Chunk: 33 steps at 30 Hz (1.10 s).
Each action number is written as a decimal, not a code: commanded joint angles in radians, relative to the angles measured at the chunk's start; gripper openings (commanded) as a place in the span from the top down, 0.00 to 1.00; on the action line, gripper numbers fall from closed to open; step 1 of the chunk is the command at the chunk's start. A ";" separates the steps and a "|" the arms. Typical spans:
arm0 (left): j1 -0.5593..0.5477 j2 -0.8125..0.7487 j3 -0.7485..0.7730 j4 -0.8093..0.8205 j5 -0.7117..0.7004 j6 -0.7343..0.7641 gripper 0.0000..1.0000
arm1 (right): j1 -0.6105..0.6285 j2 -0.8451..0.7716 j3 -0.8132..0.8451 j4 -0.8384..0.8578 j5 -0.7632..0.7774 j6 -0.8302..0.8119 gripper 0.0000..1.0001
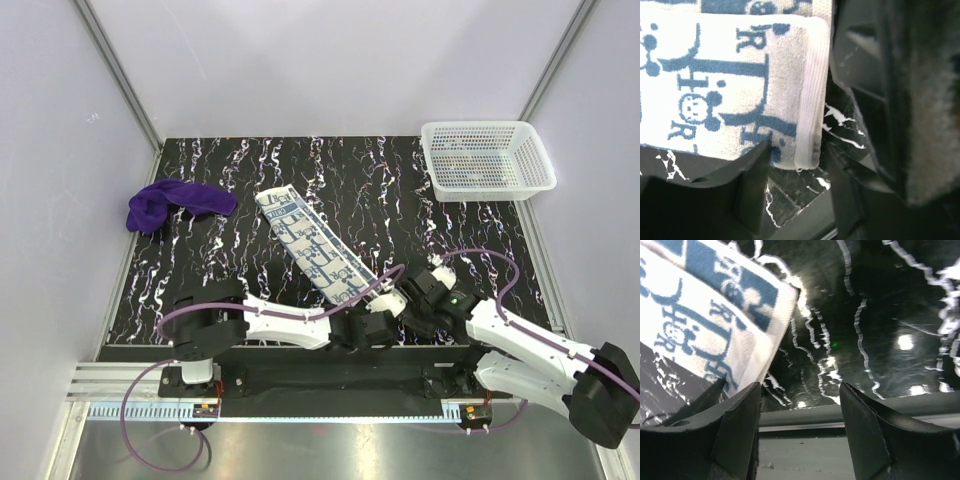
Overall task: Roll the towels
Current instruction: Roll the towel
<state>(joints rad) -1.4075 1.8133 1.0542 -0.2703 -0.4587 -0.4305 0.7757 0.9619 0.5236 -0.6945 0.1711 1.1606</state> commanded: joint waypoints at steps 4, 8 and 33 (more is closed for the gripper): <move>0.011 0.090 0.079 -0.049 0.043 0.021 0.78 | -0.004 -0.057 0.068 -0.072 0.065 0.022 0.28; 0.036 0.080 0.061 -0.040 0.069 0.013 0.97 | -0.004 -0.118 0.101 -0.132 0.099 0.024 0.28; 0.461 0.084 -0.020 0.226 1.118 -0.096 1.00 | -0.004 -0.221 0.300 -0.102 0.061 -0.104 0.26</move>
<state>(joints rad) -0.9649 1.8687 1.0389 -0.1059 0.4778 -0.5049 0.7666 0.7246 0.7853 -0.8608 0.2646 1.1027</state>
